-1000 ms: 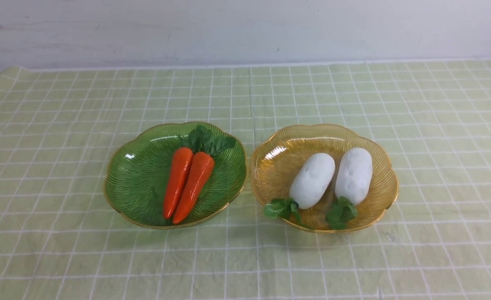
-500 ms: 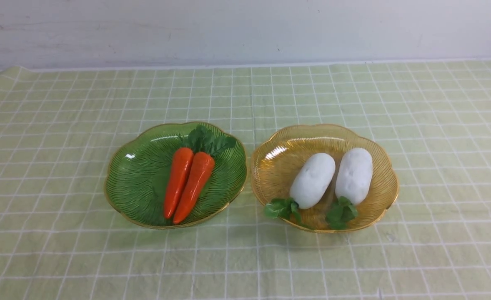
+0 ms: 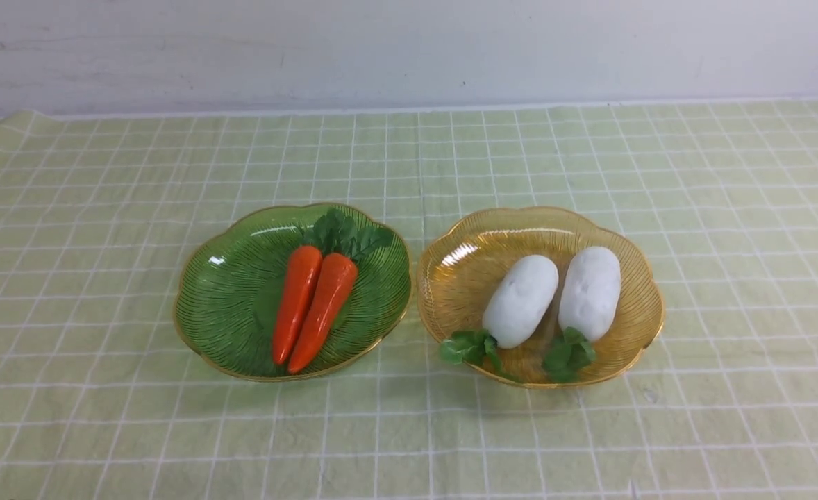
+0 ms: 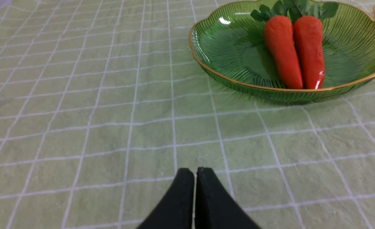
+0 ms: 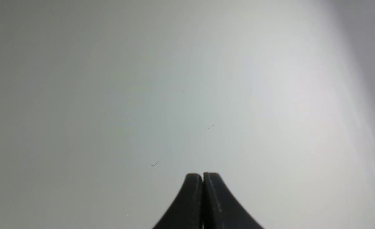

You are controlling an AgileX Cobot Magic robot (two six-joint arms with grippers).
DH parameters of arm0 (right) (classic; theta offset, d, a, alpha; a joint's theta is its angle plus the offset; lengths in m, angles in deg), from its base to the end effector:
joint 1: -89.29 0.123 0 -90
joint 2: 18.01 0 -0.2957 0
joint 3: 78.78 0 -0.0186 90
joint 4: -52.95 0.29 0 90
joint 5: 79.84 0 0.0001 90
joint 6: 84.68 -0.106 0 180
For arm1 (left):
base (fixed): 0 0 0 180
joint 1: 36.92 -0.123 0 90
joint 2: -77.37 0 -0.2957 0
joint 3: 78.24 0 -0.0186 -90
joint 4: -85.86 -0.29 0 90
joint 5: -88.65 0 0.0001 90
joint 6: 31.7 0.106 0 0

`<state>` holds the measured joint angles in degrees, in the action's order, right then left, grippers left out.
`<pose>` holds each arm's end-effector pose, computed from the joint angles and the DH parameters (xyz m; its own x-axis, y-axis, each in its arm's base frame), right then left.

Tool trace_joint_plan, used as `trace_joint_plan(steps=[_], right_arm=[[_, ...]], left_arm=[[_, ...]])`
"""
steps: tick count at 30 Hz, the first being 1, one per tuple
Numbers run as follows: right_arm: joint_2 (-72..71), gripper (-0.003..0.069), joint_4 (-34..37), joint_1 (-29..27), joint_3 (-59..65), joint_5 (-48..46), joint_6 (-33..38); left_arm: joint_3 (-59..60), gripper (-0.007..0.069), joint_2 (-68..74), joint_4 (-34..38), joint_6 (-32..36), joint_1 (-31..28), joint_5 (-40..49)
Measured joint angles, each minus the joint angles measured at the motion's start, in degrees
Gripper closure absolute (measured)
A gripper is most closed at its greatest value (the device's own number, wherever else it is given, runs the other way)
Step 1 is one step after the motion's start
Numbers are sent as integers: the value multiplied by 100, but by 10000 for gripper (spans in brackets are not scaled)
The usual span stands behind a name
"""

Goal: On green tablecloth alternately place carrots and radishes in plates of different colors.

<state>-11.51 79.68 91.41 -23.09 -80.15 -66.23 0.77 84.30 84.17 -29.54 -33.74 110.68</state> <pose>0.0480 0.0021 0.3571 0.4515 0.1608 -0.8777 -0.1053 0.9864 0.1266 0.0951 -0.0041 0.1650 -0.3043 0.0820 -0.9490 0.0649 0.9958 0.0652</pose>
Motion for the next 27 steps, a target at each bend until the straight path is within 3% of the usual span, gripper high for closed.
trace_joint_plan(steps=[20,27], right_arm=[[0,673,0,0,0,0,92],[0,673,-566,-10,234,-254,1092]], left_arm=[[0,632,0,-3,0,0,0],[0,632,0,-7,0,0,0]])
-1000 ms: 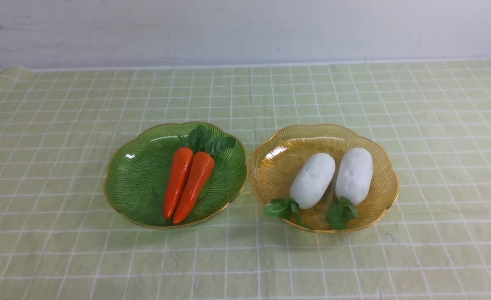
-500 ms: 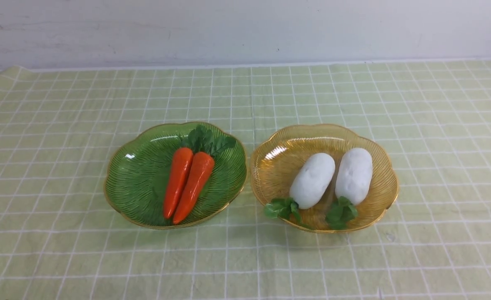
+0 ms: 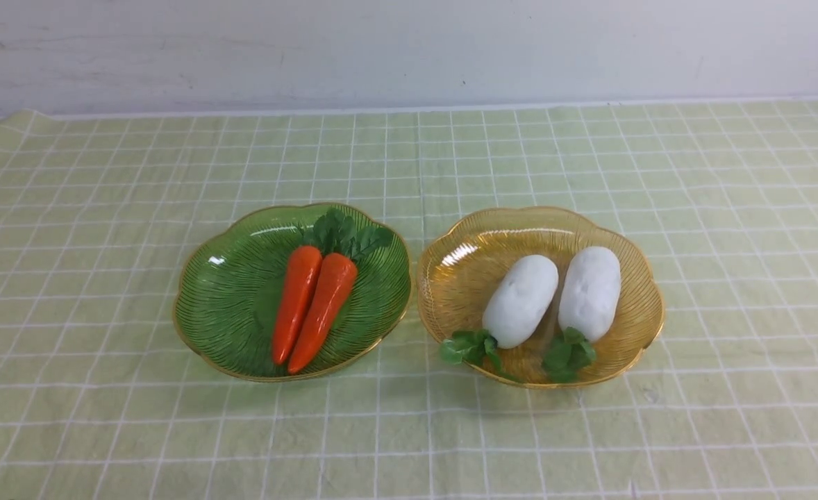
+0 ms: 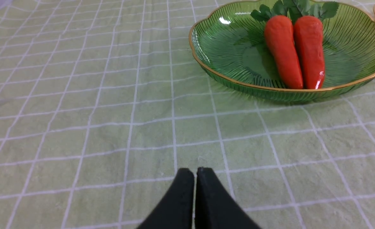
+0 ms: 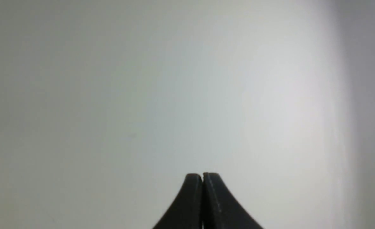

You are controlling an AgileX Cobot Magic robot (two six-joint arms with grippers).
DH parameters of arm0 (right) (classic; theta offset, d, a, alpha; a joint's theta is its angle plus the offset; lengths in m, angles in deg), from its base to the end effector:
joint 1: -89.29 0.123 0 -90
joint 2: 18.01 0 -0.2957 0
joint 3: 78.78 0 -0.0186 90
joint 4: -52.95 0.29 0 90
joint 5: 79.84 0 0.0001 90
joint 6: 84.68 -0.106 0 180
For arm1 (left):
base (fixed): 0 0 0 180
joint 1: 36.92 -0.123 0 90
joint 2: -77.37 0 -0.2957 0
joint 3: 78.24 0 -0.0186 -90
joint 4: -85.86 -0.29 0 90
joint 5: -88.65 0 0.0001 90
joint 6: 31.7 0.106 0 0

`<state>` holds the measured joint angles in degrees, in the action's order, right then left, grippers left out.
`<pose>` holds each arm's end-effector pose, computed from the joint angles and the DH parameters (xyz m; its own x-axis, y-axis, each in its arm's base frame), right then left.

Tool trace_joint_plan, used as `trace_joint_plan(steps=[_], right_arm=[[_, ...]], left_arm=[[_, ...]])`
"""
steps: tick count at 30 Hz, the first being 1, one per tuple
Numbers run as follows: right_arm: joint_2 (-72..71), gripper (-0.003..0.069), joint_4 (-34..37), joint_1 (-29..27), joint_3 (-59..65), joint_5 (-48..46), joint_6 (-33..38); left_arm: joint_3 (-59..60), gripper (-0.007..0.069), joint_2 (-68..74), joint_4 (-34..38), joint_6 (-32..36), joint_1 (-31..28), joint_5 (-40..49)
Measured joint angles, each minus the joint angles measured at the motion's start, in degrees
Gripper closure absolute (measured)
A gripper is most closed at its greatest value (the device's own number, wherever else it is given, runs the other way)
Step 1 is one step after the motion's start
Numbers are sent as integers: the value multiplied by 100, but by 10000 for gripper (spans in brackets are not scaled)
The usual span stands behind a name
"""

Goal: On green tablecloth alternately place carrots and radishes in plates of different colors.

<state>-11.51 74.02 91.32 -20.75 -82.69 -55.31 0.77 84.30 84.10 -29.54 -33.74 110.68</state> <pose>0.0576 0.0040 0.3390 0.3909 -0.1310 -0.9111 0.0048 0.9901 -0.1403 0.0951 -0.0041 0.1650 -0.3043 0.0831 -0.9490 0.0648 0.9957 0.0664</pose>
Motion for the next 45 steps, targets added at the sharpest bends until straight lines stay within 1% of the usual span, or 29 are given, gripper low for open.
trace_joint_plan(steps=[2,4,6,8,10,12,14,15,16,23,24,26,31,33,36,45], right_arm=[[0,673,-130,-83,325,-140,215],[0,673,-159,-126,622,-187,279],[0,673,-164,-161,1249,-236,313],[6,673,-42,-161,1812,-288,237],[11,673,131,-168,2057,-643,58],[11,673,138,-188,2119,-1234,-57],[11,673,94,-212,2117,-1624,-267],[11,673,86,-213,2117,-1690,-291],[11,673,12,-213,2111,-1795,-478],[11,673,-261,-213,2094,-1908,-1040],[11,673,-352,-213,2094,-1908,-1205],[11,673,-578,-213,2090,-1908,-1498],[11,673,-1470,-213,2083,-1892,-2549],[11,673,-1651,-213,2083,-1890,-2769],[11,673,-1768,-213,2083,-1884,-2937],[11,673,-1807,-213,2083,-1884,-2937]], left_arm=[[0,632,0,0,0,0,0],[0,632,0,0,0,0,0],[0,632,0,-4,0,0,0],[0,632,0,-4,0,0,0],[0,632,0,-4,0,0,0],[0,632,0,-4,0,-5,0],[0,632,0,-4,0,-7,0],[0,632,0,-4,0,-7,0],[0,632,0,-4,0,-11,0],[0,632,0,-4,0,-11,0],[0,632,0,-4,0,-11,0],[0,632,0,-4,0,-11,0],[0,632,0,-4,0,-11,0],[0,632,0,-4,0,-11,0],[0,632,0,-4,0,-11,0],[0,632,0,-4,0,-11,0]])
